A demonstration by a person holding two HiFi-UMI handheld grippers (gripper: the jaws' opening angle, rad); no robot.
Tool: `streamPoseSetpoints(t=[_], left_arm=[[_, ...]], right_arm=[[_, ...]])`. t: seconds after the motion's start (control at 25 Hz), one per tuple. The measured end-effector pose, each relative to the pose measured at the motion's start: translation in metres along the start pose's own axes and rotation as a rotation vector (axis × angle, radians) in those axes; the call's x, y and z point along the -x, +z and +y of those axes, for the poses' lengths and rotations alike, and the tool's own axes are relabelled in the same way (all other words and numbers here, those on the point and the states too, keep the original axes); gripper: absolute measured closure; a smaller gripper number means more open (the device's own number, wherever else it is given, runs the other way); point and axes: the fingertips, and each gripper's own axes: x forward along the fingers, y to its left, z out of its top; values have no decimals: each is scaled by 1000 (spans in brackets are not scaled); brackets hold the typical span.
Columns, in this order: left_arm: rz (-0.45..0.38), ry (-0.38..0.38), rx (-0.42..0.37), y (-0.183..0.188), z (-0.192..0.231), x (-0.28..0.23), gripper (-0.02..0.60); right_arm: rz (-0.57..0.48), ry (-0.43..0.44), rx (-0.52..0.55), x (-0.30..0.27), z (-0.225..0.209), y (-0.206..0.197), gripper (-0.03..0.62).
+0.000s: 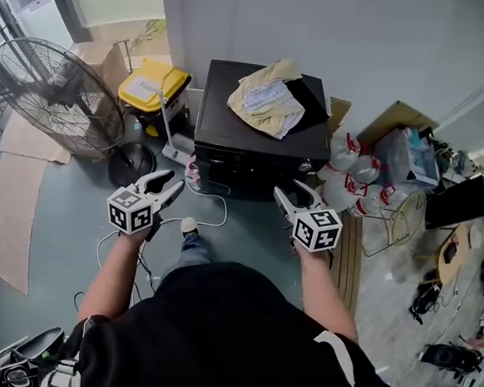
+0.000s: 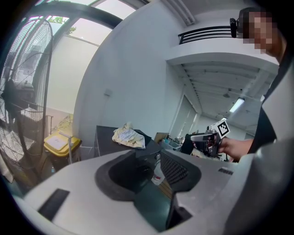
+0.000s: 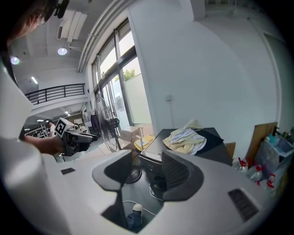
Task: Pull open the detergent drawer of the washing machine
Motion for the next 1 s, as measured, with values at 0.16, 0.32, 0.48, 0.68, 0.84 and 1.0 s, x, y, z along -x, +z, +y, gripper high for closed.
streamPoseSetpoints(t=[0.16,0.32,0.48,0.68,0.84,1.0], left_arm=[[12,-9,0,5,10,-9,408],[32,-20,-3,8,17,-18,408],[45,-28,-7,11,29,-26,408],[47,-34,-10,20,43,-36,408],[60,-49,-15,20,50,-40,408],[59,-55,-11,22,57,-44,408]], right_arm=[[1,-11,-9,-10,-7,5,388],[2,-21,-24,-18,-13,7,388],[3,-26,-33,-29,-17,11,388],[8,-34,-36,-41,-22,15,388],[6,-42,-40,-49,-21,19,388],[2,-50,-43,-54,-22,22,388]])
